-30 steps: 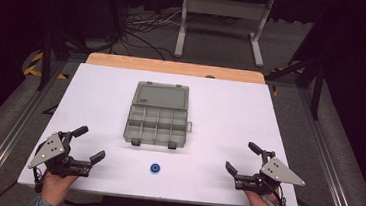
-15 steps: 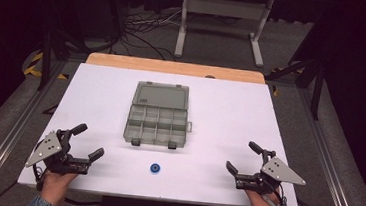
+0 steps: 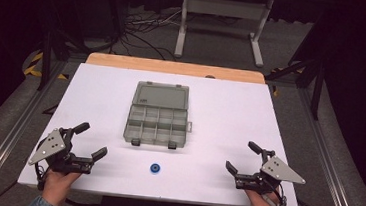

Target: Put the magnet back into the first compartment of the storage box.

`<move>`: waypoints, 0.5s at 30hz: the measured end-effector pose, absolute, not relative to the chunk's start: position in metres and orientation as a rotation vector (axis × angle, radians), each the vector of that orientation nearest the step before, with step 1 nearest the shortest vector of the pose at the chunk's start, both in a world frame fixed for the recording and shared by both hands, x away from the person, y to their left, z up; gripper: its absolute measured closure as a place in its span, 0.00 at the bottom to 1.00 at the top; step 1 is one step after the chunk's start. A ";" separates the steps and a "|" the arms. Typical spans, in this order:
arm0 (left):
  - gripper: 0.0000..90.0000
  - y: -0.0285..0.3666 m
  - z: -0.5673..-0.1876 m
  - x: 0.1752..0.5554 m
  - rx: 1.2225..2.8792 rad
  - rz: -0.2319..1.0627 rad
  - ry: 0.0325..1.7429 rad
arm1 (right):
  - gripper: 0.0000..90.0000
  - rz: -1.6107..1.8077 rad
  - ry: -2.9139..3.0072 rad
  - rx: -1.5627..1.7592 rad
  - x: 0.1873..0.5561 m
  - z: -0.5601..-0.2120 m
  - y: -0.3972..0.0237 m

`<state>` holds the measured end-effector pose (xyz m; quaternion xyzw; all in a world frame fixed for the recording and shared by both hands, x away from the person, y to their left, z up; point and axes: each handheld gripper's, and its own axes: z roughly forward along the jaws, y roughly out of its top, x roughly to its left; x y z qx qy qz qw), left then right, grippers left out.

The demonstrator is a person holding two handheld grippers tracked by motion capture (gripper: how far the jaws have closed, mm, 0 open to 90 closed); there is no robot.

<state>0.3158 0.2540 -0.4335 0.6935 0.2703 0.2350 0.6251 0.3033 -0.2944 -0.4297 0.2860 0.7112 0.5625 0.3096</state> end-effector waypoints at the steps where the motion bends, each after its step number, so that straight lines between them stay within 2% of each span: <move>1: 0.00 0.251 -0.431 0.316 1.598 0.542 0.609 | 0.03 1.484 1.879 0.755 0.303 -0.430 -0.294; 15: 0.00 0.209 -0.413 0.322 1.594 0.468 0.524 | 0.03 1.504 1.876 0.762 0.303 -0.429 -0.298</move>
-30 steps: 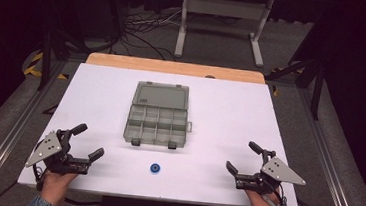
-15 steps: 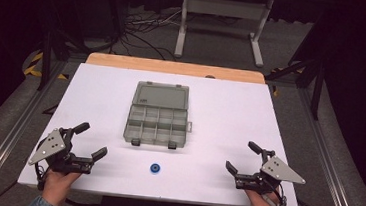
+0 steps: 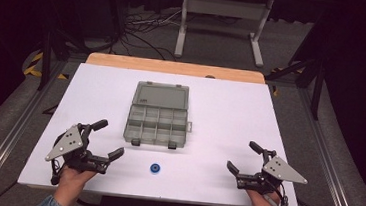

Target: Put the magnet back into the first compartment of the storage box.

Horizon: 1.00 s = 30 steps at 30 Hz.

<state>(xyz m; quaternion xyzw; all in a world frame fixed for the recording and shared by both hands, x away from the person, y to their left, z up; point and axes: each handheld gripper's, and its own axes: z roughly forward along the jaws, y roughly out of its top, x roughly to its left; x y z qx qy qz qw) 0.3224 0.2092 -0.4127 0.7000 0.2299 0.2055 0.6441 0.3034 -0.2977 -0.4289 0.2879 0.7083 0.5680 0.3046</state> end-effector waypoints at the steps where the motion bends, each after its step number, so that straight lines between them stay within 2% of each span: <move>1: 0.00 0.205 -0.411 0.324 1.594 0.458 0.516 | 0.03 1.503 1.877 0.765 0.303 -0.429 -0.298; 23: 0.01 0.152 -0.399 0.340 1.594 0.347 0.409 | 0.03 1.527 1.880 0.766 0.303 -0.428 -0.298; 30: 0.03 0.146 -0.396 0.342 1.657 0.339 0.389 | 0.04 1.497 1.893 0.837 0.302 -0.424 -0.301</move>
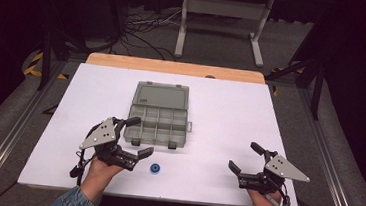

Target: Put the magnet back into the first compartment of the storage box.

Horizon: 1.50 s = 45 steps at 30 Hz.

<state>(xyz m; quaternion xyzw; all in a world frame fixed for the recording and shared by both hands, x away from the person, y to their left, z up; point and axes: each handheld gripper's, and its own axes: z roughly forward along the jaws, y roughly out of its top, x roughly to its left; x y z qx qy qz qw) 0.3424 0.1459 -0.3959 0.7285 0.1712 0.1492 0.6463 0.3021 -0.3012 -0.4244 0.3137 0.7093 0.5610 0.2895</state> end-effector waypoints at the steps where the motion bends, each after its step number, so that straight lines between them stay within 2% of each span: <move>1: 0.03 0.145 -0.395 0.343 1.681 0.336 0.380 | 0.04 1.498 1.892 0.831 0.302 -0.424 -0.301; 15: 0.04 0.123 -0.366 0.340 2.034 0.460 0.321 | 0.08 1.494 1.929 0.814 0.302 -0.424 -0.301; 24: 0.07 0.115 -0.353 0.344 2.203 0.398 0.345 | 0.08 1.504 1.943 0.818 0.303 -0.425 -0.301; 29: 0.12 0.111 -0.351 0.346 2.292 0.354 0.378 | 0.08 1.505 1.946 0.818 0.303 -0.424 -0.301; 45: 0.17 0.098 -0.349 0.358 2.482 0.203 0.451 | 0.09 1.515 1.964 0.822 0.304 -0.425 -0.301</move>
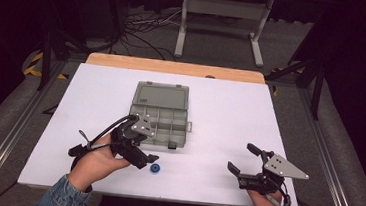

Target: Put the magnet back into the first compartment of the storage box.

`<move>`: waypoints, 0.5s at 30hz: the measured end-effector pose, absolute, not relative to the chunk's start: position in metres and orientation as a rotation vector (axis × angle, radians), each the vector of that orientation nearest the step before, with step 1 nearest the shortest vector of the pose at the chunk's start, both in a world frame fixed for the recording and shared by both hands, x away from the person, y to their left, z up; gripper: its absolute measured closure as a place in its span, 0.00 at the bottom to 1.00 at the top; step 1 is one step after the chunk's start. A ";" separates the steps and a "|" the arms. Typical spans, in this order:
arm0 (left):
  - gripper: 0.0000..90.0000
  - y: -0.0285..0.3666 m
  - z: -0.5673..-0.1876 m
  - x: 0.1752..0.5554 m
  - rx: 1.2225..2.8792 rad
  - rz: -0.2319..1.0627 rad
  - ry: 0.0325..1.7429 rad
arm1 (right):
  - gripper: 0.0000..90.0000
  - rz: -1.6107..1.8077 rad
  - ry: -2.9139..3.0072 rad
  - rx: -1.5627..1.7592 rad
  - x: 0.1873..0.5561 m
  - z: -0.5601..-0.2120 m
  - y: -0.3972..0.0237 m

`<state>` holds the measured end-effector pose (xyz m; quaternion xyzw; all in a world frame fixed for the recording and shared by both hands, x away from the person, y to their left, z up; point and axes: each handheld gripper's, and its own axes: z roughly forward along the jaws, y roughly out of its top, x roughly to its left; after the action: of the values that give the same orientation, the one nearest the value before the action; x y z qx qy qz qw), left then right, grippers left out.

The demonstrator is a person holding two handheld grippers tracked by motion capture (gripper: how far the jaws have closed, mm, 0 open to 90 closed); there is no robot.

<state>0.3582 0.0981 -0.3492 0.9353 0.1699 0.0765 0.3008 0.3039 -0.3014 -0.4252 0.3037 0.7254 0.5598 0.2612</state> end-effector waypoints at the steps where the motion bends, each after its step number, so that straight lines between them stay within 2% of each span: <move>1: 0.17 0.097 -0.350 0.359 2.494 0.202 0.449 | 0.09 1.517 1.963 0.819 0.304 -0.425 -0.302; 15: 0.17 0.085 -0.365 0.360 2.553 0.120 0.424 | 0.09 1.524 1.973 0.821 0.304 -0.425 -0.302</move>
<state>0.3600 0.0846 -0.3648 0.9483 0.1575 0.0446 0.2718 0.3038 -0.3017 -0.4255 0.3022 0.7268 0.5614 0.2554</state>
